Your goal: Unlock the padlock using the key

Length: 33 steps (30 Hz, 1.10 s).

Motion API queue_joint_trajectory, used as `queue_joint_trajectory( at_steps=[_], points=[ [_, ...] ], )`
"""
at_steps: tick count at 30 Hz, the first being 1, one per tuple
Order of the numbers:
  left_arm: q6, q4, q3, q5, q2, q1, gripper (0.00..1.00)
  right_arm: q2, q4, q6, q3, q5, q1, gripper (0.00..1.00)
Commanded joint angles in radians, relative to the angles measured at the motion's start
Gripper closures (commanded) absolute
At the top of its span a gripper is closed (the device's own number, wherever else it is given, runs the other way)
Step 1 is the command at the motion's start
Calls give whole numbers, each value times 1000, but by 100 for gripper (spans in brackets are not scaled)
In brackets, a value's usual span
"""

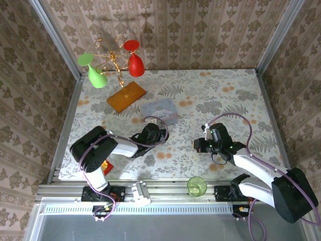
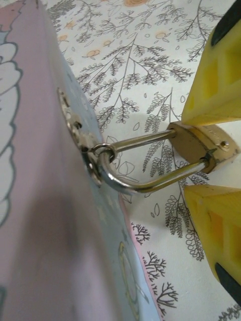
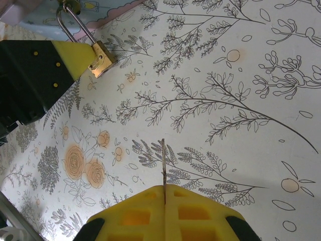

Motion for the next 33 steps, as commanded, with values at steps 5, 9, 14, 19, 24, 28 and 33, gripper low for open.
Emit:
queue_joint_trajectory(
  at_steps=[5,9,14,19,24,28,33],
  points=[
    [-48,113,-10,-117,78,-38,66,-20,-1,-3,5,5,-6,100],
    [-49,121,-2,-118,80,-52,65,-19,0,-3,5,4,-6,100],
    [-53,153,-18,-137,90,-74,62,-14,11,1,1,5,-6,100],
    [-71,171,-31,-137,108,-82,65,-16,13,3,-2,7,-6,100],
    [-47,91,-15,-150,81,-82,69,-9,13,3,1,6,-6,100],
    [-49,135,-10,-102,115,-77,89,0,13,1,5,0,-6,100],
    [-77,122,-15,-33,72,-49,95,52,14,-15,35,-60,-2,100]
  ],
)
